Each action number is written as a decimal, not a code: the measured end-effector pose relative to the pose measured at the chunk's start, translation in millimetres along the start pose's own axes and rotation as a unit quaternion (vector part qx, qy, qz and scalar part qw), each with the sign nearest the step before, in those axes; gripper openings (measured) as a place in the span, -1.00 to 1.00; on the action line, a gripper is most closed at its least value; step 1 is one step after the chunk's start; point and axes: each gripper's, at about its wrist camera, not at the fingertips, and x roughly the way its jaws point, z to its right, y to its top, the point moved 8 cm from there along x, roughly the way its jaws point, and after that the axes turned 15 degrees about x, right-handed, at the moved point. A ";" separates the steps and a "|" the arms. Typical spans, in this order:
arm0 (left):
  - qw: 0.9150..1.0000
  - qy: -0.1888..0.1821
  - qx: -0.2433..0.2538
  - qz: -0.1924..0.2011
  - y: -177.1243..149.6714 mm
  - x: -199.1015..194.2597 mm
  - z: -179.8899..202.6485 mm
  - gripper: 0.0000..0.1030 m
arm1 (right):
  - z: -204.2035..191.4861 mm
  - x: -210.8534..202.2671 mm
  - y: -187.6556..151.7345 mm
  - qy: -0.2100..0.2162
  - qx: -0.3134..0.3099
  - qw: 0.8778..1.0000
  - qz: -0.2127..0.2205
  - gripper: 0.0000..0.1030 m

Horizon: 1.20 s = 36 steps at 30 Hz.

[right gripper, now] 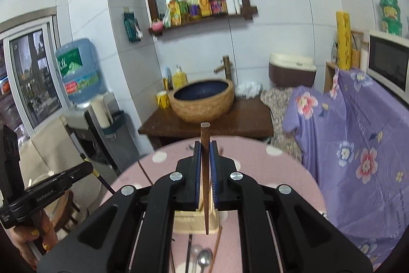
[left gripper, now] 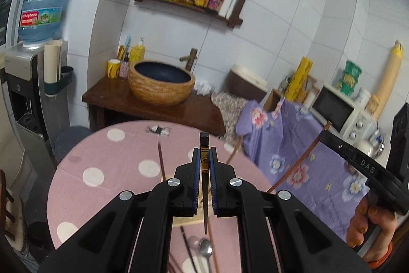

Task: Organize utensils
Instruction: 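Lift both held chopsticks and lower them into the beige holder, then open the left tool dropping its chopstick while the right tool releases its own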

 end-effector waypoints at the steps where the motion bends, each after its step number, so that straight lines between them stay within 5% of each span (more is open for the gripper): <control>1: 1.000 0.010 -0.001 0.010 11.2 -1.6 -2.4 -0.84 | -7.6 -0.1 10.0 0.004 0.001 1.000 0.009 -0.85; 8: 0.996 0.078 0.015 0.041 44.6 17.1 -11.1 -0.84 | -37.8 34.3 23.1 -0.002 -0.007 1.000 0.023 -0.85; 23: 0.994 0.091 0.027 -0.056 -67.8 102.1 -23.4 -0.84 | 9.9 124.1 -75.6 -0.039 0.005 0.997 -0.067 -0.85; 32: 0.991 0.105 0.054 -0.058 -79.2 105.7 -15.0 -0.82 | 22.3 132.5 -92.2 -0.032 0.014 0.997 -0.074 -0.86; 33: 0.991 0.105 0.057 -0.055 -79.1 103.4 -14.2 -0.74 | 22.9 131.9 -93.9 -0.029 0.013 0.996 -0.077 -0.81; 34: 0.991 0.106 0.060 -0.052 -78.7 100.8 -13.3 -0.63 | 23.6 130.3 -95.2 -0.027 0.014 0.997 -0.078 -0.56; 36: 0.991 0.109 0.062 -0.040 -79.3 91.9 -12.5 0.16 | 25.5 122.6 -97.6 -0.023 0.018 0.997 -0.067 0.00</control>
